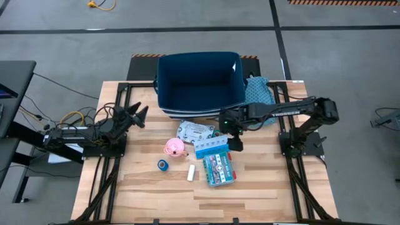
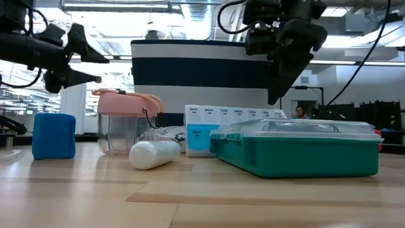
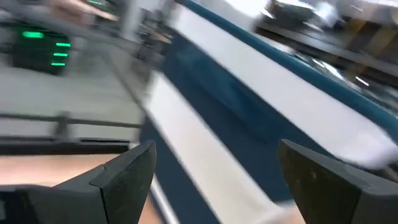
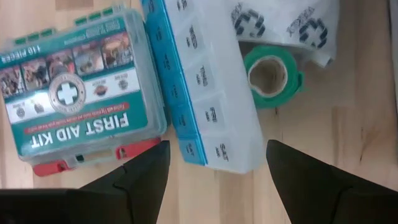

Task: Pick & place medical supplies in basket/bin
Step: Put the blue pill box into the blue bin

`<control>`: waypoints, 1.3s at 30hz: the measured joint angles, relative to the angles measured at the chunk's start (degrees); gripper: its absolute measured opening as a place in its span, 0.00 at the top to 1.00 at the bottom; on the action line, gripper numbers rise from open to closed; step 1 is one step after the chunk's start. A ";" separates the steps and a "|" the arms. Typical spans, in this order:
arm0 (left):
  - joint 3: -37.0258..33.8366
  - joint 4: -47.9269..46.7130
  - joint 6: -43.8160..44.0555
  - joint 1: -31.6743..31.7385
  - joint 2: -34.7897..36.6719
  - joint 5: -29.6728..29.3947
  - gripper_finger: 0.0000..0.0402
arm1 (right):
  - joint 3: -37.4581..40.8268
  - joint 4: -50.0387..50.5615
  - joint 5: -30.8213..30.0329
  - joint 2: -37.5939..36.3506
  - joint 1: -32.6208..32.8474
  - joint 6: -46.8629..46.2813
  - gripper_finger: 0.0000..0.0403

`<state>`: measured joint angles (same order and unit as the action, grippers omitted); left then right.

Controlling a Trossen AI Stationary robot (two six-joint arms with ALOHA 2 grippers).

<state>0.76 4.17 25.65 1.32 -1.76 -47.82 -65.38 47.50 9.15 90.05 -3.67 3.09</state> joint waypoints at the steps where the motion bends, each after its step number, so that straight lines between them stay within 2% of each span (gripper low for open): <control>1: 0.24 -0.38 -1.55 -0.02 -0.02 3.42 0.20 | -0.29 0.18 0.00 0.29 0.19 0.00 0.35; 4: 0.76 -0.99 -3.91 -0.02 -0.02 13.33 0.20 | -0.38 0.20 0.02 0.37 0.41 -0.02 0.35; 9: 2.83 -2.59 -4.58 -0.02 -0.02 25.97 0.20 | -0.38 0.31 -0.04 0.35 0.57 -0.02 0.35; 14: 8.51 -12.56 -3.82 -0.04 -1.20 36.60 0.20 | -0.38 0.45 -0.18 0.34 0.56 0.23 0.35; 20: 15.60 -19.21 -4.61 -0.02 -6.74 38.41 0.20 | -0.38 0.25 -0.42 0.32 0.54 2.11 0.35; 27: 21.81 -25.24 -16.49 -0.02 -13.56 35.34 0.20 | -0.38 0.25 -4.79 0.30 0.19 2.43 0.35; 29: 22.66 -24.98 -16.99 -0.02 -14.15 35.57 0.20 | -0.38 -0.09 -4.80 0.30 0.14 0.40 0.35; 32: 22.77 -23.16 -14.40 0.00 -14.12 37.97 0.20 | -0.38 -0.36 -4.85 0.28 0.14 -1.35 0.35; 39: 22.79 -24.79 -15.57 0.00 -14.99 46.26 0.20 | -0.38 -0.29 -4.54 0.28 0.17 -2.60 0.35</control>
<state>23.55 -20.62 10.08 1.32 -16.75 -1.56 -65.76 47.21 4.61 90.32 -3.51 0.49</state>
